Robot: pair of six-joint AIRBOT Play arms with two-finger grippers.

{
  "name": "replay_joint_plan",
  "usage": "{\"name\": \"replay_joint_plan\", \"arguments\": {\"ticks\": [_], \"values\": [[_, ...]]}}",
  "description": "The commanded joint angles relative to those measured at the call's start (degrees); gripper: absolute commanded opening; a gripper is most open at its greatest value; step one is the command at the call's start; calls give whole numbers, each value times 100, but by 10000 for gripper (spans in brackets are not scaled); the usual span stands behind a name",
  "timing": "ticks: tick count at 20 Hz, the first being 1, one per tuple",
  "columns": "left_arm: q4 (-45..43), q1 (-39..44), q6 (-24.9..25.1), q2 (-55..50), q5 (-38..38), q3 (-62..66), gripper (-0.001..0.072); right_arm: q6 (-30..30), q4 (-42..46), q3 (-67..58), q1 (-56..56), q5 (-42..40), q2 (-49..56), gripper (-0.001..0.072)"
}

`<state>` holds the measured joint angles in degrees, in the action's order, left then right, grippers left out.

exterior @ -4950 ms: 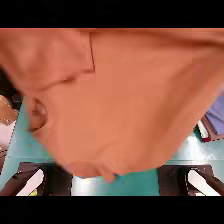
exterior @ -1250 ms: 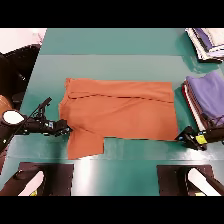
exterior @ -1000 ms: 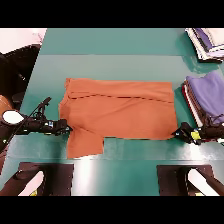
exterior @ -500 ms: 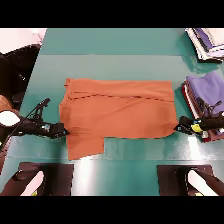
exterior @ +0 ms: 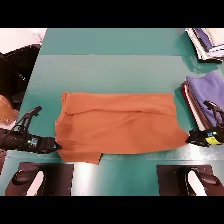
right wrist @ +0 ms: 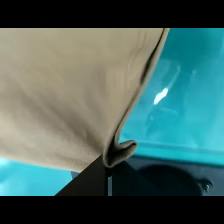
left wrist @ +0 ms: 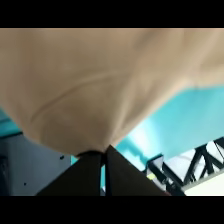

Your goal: Fold the shirts.

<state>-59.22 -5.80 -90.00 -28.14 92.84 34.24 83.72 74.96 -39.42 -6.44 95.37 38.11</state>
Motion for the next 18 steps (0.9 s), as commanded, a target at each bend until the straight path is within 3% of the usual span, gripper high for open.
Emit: {"name": "replay_joint_plan", "arguments": {"ticks": [1, 7, 12, 17, 18], "values": [[-142, 0, 57, -188, -706, 468, 23, 48, -4, -68, 166, -50, 37, 15], [-105, 0, 811, -2162, -2361, 1067, 24, 87, -28, -1532, 957, -1464, 2006, 14], [122, 0, 1263, -3840, -3331, 1862, 26, 81, -39, -2802, 1029, -1768, 3635, 15], [317, 0, 1394, -4597, -3978, 2094, 29, 68, -140, -3381, 1029, -1851, 4597, 18], [317, 0, 1392, -4607, -3985, 2098, 113, -98, -369, -3427, 981, -1908, 4706, 21]]}}
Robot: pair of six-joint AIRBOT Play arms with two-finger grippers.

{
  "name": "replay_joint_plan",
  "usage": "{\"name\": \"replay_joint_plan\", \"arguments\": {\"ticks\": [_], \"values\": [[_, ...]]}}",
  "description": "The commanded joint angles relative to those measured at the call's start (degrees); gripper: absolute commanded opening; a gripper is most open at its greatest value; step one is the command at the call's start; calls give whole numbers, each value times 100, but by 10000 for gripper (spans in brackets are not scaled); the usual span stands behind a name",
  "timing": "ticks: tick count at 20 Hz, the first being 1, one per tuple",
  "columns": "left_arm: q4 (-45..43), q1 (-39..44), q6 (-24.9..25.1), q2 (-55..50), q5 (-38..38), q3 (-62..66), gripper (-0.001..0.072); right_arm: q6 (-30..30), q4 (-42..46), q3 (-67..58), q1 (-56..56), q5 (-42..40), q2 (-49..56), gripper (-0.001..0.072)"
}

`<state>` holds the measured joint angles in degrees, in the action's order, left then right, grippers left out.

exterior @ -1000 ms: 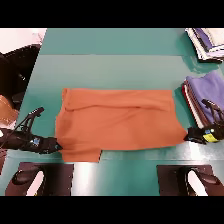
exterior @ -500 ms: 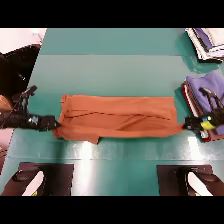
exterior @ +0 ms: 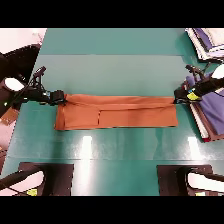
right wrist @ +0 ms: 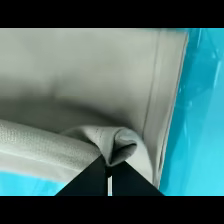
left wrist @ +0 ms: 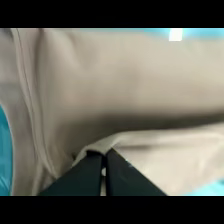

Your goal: Fold the shirts.

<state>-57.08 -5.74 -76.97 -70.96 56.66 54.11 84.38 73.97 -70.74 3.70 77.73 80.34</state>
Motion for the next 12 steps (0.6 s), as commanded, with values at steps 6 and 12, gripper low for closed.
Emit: {"name": "replay_joint_plan", "arguments": {"ticks": [6, 12], "values": [[181, -7, 50, -319, 400, 573, 551, -1008, -1582, 109, -935, 44, 256, 388], [756, 0, 101, -319, 743, 588, 35, -1495, -1650, 1484, -2347, 70, -140, 532]]}}
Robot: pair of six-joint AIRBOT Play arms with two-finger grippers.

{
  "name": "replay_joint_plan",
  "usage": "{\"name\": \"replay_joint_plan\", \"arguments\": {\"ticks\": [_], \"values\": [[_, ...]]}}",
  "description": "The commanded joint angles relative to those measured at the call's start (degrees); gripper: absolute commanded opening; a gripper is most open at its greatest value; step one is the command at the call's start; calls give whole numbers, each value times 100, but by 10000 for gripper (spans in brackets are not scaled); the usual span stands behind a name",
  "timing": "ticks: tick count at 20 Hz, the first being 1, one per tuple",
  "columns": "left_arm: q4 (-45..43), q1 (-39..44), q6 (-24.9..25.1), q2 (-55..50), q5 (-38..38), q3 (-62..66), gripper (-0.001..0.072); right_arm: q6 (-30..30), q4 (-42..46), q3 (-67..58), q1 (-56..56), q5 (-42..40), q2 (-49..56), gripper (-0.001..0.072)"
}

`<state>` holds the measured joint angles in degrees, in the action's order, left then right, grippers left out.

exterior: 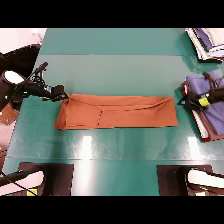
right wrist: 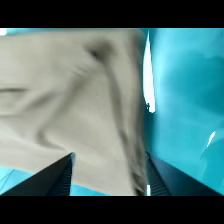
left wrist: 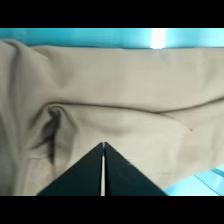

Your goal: Fold the shirts.

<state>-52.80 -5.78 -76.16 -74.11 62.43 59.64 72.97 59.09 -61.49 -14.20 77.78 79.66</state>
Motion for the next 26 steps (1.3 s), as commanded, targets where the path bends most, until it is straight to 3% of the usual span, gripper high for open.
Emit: {"name": "replay_joint_plan", "arguments": {"ticks": [1, 5, 7, 9, 11, 12, 20, 26], "values": [[413, 68, 17, -4, 144, 35, 26, -553, -313, 752, -645, 68, 20, 532], [431, 859, -22, -7, -127, 35, 26, -973, -1062, 1064, -457, -203, 540, 530], [431, 1322, -289, -26, -555, 37, 25, -1073, -1416, 984, -179, -297, 809, 516], [435, 1727, -507, -131, -898, 44, 25, -1073, -1449, 743, 68, -326, 984, 331], [442, 2111, -621, -304, -1207, 87, 25, -1075, -1447, 446, 238, -302, 975, 85], [444, 2299, -654, -442, -1351, 177, 24, -1075, -1449, 297, 284, -280, 892, 16], [446, 3501, -802, -2190, -1355, 1692, 25, -673, -2009, -1073, 1051, 146, -651, 15], [492, 3744, -942, -2699, -1338, 1875, 25, -243, -2061, -2319, 2133, -66, -861, 15]]}}
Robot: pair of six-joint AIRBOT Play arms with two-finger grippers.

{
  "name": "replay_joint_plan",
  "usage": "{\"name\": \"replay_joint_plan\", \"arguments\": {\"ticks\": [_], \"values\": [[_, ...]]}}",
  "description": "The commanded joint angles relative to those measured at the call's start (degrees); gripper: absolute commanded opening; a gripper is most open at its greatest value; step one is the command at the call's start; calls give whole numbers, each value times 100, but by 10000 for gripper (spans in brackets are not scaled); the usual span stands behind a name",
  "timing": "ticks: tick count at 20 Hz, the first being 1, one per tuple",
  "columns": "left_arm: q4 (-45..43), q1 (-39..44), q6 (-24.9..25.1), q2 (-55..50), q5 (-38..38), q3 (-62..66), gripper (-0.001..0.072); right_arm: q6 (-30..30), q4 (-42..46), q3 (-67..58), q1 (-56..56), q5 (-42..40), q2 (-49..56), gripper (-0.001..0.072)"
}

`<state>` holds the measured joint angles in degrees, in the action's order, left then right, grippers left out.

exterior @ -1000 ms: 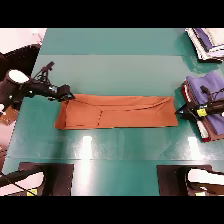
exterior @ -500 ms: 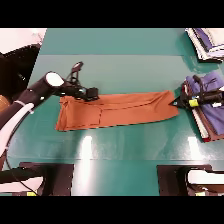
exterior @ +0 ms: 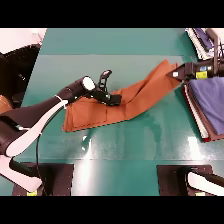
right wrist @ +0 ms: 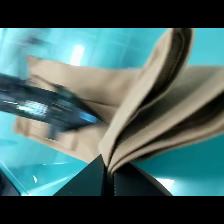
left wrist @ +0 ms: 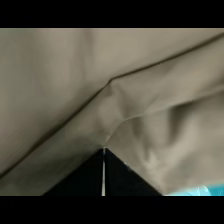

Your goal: Fold the shirts.

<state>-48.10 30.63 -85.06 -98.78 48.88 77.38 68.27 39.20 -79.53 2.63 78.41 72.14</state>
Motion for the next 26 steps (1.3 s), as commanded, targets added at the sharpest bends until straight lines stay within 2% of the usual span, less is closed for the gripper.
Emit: {"name": "replay_joint_plan", "arguments": {"ticks": [1, 5, 9, 13, 15, 20, 21, 22, 23, 24, 25, 26], "values": [[17, 105, -50, -256, 4, 98, 25, 243, -70, -608, 608, -205, -109, 14], [94, 96, -39, -232, -68, 144, 25, 238, -70, -656, 1106, -393, -101, 15], [-24, -201, 0, 111, 258, 511, 25, 214, -66, -656, 1580, -566, -92, 15], [-535, -1075, 2, 1128, 487, 654, 26, 114, -142, -656, 2323, -824, 166, 15], [-977, -1646, 2, 1766, 621, 654, 26, -197, -614, -658, 2876, -1110, 496, 15], [-1908, -3014, 0, 3145, 927, 654, 26, -975, -1561, -684, 4588, -2684, 1733, 21], [-1974, -3237, 2, 3318, 970, 654, 26, -1119, -1513, -776, 4846, -2900, 1980, 115], [-1991, -3449, 2, 3460, 1038, 654, 26, -1349, -1517, -944, 5049, -2944, 2240, 393], [-2002, -3641, 2, 3569, 1134, 654, 26, -1386, -1513, -1137, 5160, -2861, 2461, 609], [-2011, -3794, 2, 3633, 1239, 656, 26, -1386, -1504, -1375, 5191, -2503, 2684, 643], [-2013, -3921, 2, 3661, 1357, 660, 26, -1357, -1440, -1585, 5125, -2100, 2844, 615], [-2013, -3993, 2, 3665, 1473, 658, 26, -1058, -1207, -1738, 5014, -1722, 2940, 531]]}}
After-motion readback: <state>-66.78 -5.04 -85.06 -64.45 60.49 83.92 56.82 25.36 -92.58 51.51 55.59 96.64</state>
